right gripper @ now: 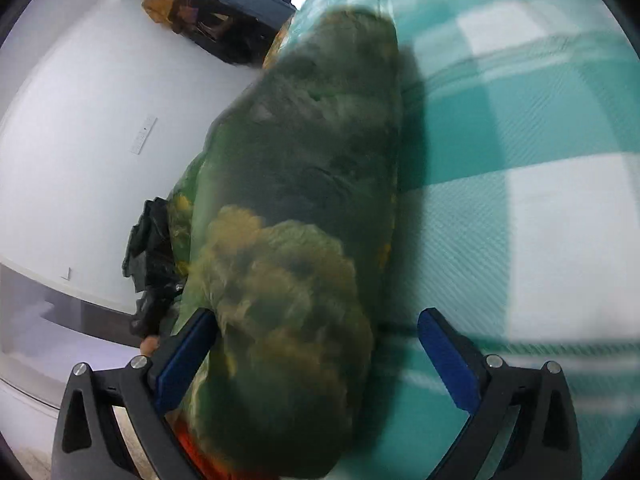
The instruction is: Fold large clothes
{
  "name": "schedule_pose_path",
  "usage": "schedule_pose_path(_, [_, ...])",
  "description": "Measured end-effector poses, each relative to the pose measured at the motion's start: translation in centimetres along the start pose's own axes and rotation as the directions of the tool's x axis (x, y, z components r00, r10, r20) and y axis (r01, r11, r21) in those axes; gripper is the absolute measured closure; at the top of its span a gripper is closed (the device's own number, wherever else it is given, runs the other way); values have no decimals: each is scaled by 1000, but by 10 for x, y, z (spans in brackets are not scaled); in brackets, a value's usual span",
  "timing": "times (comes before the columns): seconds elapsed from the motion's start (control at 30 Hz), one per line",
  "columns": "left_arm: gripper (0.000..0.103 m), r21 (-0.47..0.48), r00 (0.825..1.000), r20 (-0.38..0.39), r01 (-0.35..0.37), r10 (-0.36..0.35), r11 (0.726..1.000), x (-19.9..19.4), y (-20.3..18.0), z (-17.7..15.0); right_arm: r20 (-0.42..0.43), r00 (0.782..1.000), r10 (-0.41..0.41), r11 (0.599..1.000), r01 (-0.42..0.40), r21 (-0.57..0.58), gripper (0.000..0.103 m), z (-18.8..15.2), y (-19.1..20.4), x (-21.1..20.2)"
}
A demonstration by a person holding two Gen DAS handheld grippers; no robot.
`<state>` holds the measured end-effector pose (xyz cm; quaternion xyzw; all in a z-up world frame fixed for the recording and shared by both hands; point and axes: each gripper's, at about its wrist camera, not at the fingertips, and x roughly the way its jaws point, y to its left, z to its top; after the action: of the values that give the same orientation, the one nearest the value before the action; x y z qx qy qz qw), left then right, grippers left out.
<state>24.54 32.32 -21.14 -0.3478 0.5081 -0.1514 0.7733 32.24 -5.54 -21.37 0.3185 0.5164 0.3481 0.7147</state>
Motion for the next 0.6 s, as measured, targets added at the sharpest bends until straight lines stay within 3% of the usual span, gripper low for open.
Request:
schedule_pose_path(0.03, [2, -15, 1000, 4, -4, 4, 1000, 0, -1, 0, 7, 1000, 7, 1000, -7, -22, 26, 2, 6, 1])
schedule_pose_path(0.07, [17, -29, 1000, 11, 6, -5, 1000, -2, -2, 0, 27, 999, -38, 998, 39, -54, 28, 3, 19, 0])
schedule_pose_path(0.17, [41, 1, 999, 43, 10, -10, 1000, -15, -16, -4, 77, 994, -78, 980, 91, -176, 36, -5, 52, -10])
schedule_pose_path(0.27, [47, 28, 998, 67, 18, -20, 999, -27, -34, -8, 109, 992, -66, 966, 91, -243, 38, -13, 74, -21])
schedule_pose_path(0.43, [47, 73, 991, 112, 61, -69, 995, -40, -71, -1, 187, 982, -7, 948, 66, -313, 38, -12, 100, -51])
schedule_pose_path(0.6, [47, 136, 982, 159, 78, -100, 988, -29, -116, 59, 238, 970, 40, 940, 44, -339, 38, 32, 98, -79])
